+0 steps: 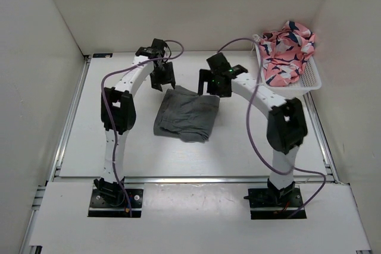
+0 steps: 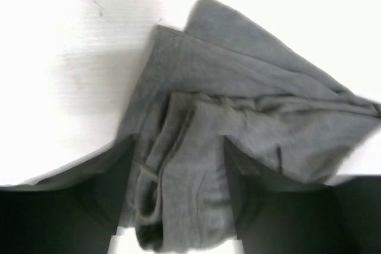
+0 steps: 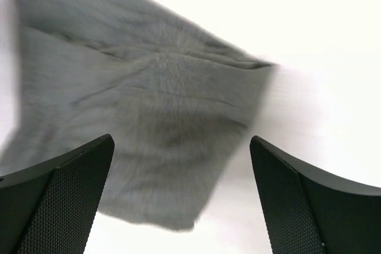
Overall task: Fold and stack the shorts
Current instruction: Fold the shorts
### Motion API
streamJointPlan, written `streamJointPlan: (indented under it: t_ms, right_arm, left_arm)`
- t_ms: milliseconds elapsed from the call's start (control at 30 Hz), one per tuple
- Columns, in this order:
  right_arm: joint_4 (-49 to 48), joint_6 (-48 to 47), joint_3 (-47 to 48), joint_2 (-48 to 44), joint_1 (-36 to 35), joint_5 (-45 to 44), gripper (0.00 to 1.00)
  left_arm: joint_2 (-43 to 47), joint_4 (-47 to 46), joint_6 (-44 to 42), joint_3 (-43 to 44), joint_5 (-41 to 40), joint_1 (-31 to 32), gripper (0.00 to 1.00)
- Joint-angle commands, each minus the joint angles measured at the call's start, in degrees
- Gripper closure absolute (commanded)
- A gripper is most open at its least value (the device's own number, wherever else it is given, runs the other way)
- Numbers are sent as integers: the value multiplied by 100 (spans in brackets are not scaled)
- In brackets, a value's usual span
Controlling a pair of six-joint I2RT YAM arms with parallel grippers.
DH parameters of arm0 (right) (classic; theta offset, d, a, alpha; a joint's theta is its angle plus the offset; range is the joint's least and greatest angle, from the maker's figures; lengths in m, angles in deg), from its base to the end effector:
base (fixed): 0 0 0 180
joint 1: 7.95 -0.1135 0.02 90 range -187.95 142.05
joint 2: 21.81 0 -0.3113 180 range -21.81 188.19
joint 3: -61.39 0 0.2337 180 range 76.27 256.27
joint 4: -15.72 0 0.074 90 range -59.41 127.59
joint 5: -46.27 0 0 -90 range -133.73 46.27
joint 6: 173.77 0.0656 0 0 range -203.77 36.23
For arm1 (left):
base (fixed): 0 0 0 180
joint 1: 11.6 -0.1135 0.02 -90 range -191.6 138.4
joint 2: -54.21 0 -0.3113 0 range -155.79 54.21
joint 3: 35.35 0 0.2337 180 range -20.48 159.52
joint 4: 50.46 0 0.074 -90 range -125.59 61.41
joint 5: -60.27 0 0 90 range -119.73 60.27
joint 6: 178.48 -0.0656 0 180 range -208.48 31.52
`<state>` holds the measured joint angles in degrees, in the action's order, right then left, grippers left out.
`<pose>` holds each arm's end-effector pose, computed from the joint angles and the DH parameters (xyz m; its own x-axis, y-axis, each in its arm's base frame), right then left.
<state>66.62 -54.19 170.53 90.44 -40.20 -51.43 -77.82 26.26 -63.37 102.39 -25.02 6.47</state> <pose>0.3877 0.2342 0.2765 -0.8233 0.0590 -0.5646 -0.0642 0.9785 0.1958 0.4797 -0.1622 0.2362 -0.9559 -0.1330 -0.2617 -0.0786 0.9749 -0.2084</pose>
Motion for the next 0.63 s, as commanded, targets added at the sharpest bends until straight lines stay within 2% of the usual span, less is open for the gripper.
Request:
streamJointPlan:
  t_ms: [0,33,133,167,233,267,300,400,433,533,600]
  right_arm:
    - [159,-190,-21,-1333,131,-793,0]
    - [237,-190,-187,-1511,218,-985,0]
    - [405,-243,-660,-2188,456,-1206,0]
    - [483,-243,-828,-2372,526,-1268,0]
    - [554,-295,-1189,-2900,754,-1391,0]
    - [624,-295,-1556,-3067,834,-1392,0]
    - [711,-295,-1742,-3390,991,-1461,0]
    - [791,-243,-2446,-3911,1264,-1523,0]
    - [844,-173,-2586,-4017,1317,-1523,0]
    - [836,-119,-3114,-4342,1397,-1523,0]
    - [835,-119,-3360,-4491,1397,-1523,2]
  left_arm:
    - [1063,433,-76,475,-374,-13,23]
    - [1239,486,-76,475,-427,-14,19]
    - [2161,486,-76,64,-523,-119,19]
    - [2729,486,-76,-156,-611,-180,19]
    - [3364,215,-76,-1077,-804,-180,19]
    - [4029,118,-15,-1446,-875,-233,19]
    - [4366,13,73,-2207,-936,-233,19]
    - [5586,-295,249,-3336,-1095,-295,19]
    - [5861,-357,363,-4001,-1147,-347,19]
    - [6618,-489,565,-4944,-1218,-347,19]
    - [6908,-541,680,-5184,-1270,-347,19]
